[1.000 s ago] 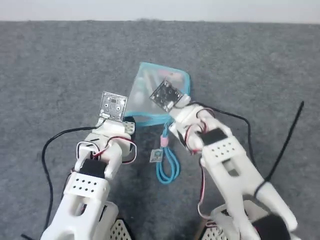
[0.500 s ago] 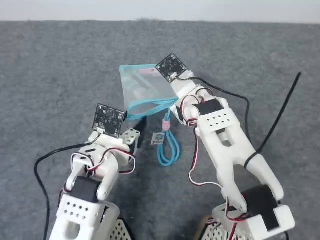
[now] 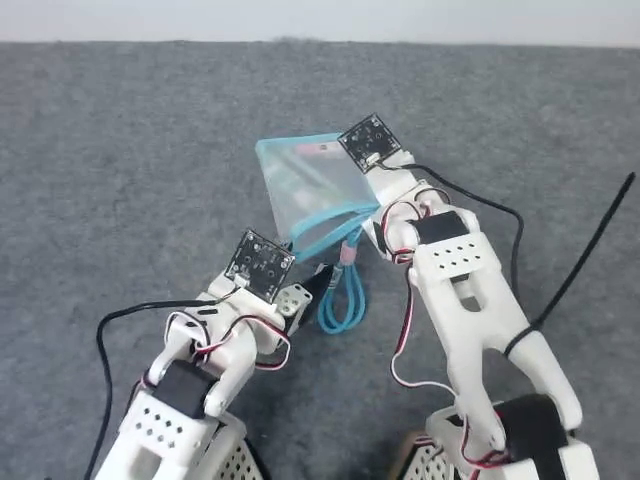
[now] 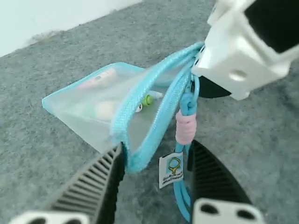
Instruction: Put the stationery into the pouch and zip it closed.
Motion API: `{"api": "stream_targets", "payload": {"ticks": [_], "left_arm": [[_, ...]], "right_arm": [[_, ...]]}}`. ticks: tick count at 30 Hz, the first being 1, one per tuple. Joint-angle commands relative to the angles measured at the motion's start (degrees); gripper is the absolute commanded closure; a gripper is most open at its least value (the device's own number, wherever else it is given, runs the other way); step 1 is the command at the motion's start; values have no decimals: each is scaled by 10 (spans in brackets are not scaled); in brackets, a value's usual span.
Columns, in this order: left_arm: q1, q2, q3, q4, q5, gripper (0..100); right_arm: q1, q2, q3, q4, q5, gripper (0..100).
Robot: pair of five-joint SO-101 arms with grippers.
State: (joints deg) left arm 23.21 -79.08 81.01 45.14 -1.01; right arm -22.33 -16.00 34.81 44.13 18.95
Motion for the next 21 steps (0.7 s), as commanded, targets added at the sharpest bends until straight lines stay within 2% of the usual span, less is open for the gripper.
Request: {"api": "stream_targets", "payload": {"ticks": [1, 4, 7, 14, 15, 17, 21], "left_arm": [[20, 0, -15, 9, -7, 791], [-90, -13, -44, -4, -1, 790], [-205, -42, -46, -28, 35, 787], [-277, -85, -51, 5, 74, 788], [-279, -86, -47, 5, 66, 788], [-238, -89, -36, 13, 40, 788], [-83, -88, 0, 21, -2, 787]], "right_arm": [[-24, -35, -8, 11, -25, 993], [-15, -13, -8, 7, -23, 993], [-11, 13, -16, 2, -23, 993], [-10, 58, -47, 5, -44, 993], [-13, 58, -48, 5, -44, 993], [-18, 51, -58, 6, -47, 993], [-30, 20, -92, 56, -48, 993]]}}
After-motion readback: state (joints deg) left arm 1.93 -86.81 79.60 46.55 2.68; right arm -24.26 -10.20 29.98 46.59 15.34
